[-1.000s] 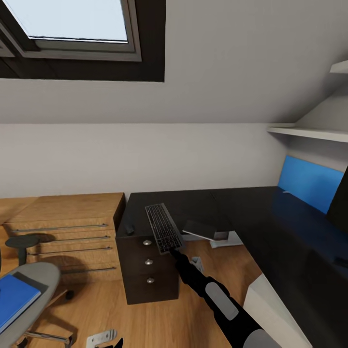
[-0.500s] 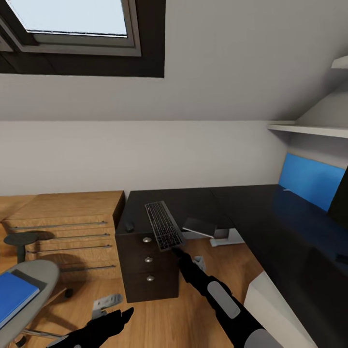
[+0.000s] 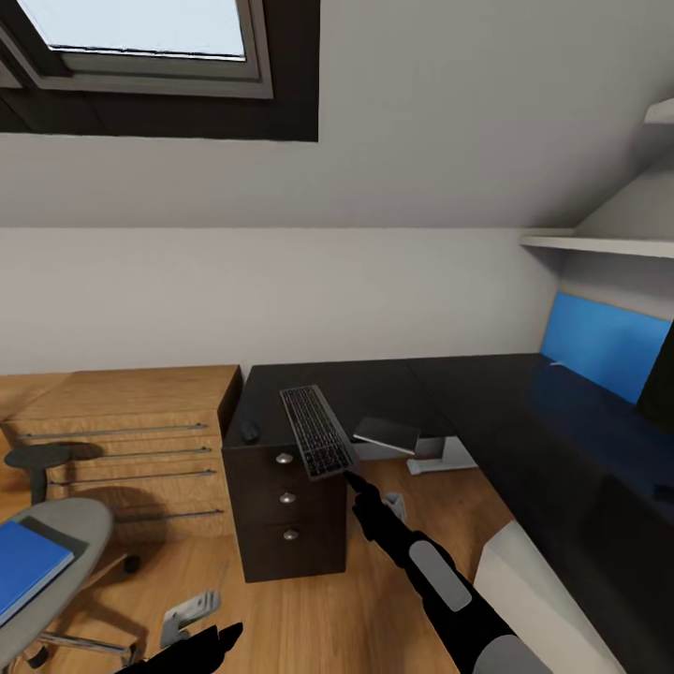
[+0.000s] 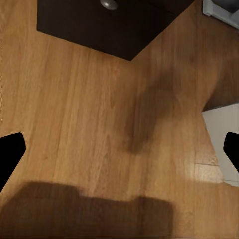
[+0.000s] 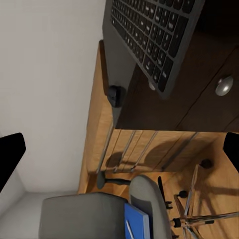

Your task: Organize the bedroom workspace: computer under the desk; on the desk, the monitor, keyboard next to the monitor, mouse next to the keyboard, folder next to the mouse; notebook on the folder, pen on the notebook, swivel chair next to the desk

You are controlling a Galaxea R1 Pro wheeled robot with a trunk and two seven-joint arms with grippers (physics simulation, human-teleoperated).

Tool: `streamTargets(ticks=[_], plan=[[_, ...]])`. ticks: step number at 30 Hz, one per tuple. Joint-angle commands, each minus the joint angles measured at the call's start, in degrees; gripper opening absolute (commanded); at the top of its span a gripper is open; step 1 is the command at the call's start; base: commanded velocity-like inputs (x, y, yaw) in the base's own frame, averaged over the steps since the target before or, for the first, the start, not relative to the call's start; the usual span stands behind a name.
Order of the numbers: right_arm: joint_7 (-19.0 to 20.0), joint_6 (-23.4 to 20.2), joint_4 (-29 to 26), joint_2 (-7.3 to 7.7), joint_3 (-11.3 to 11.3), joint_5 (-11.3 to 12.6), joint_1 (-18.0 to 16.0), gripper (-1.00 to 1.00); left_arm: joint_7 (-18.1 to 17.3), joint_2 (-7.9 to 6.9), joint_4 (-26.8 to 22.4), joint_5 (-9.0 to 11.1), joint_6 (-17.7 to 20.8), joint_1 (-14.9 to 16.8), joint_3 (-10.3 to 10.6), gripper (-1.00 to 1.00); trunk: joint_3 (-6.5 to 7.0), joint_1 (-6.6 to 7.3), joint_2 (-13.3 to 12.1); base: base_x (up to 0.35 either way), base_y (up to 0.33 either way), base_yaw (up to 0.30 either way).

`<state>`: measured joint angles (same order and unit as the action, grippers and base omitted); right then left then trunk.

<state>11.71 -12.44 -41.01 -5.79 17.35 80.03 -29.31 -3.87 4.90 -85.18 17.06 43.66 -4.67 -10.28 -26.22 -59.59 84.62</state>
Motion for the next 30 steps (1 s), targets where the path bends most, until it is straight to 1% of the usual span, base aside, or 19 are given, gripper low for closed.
streamTargets(ticks=[1,2,5,8,16,30], plan=[[0.15,-0.06,0.03,0.00,0.00,0.40,-0.05,1.00,-0.46,0.05,2.43,-0.12,-2.05,0.01,-1.00,1.00,-0.23,-0.23,0.45,0.000,0.000,0.000],[0.22,0.09,-0.02,-0.05,0.07,0.16,-0.05,1.00,-0.45,0.03,7.77,-0.21,-8.96,0.01,-2.02,1.00,-0.41,-0.45,0.85,0.000,0.000,0.000],[0.18,0.13,0.04,-0.08,0.19,0.07,-0.05,1.00,-0.42,0.08,9.38,-0.31,-11.00,0.01,-2.28,1.00,-0.95,-1.11,2.05,0.000,0.000,0.000],[0.23,0.14,0.05,-0.03,0.18,0.03,-0.05,1.00,-0.37,0.06,10.18,-0.35,-11.58,0.01,-2.35,1.00,-1.49,-1.76,3.25,0.000,0.000,0.000],[0.50,0.06,-0.07,0.25,0.18,-0.64,-0.05,1.00,-0.35,0.07,10.45,-0.36,-11.83,0.01,-2.37,1.00,-2.93,-3.52,6.46,0.000,0.000,0.000],[0.51,0.09,0.04,0.41,0.07,-0.75,-0.01,1.00,-0.35,0.02,10.52,-0.42,-11.84,0.01,-2.38,1.00,-5.44,-6.60,12.08,0.000,0.000,0.000]])
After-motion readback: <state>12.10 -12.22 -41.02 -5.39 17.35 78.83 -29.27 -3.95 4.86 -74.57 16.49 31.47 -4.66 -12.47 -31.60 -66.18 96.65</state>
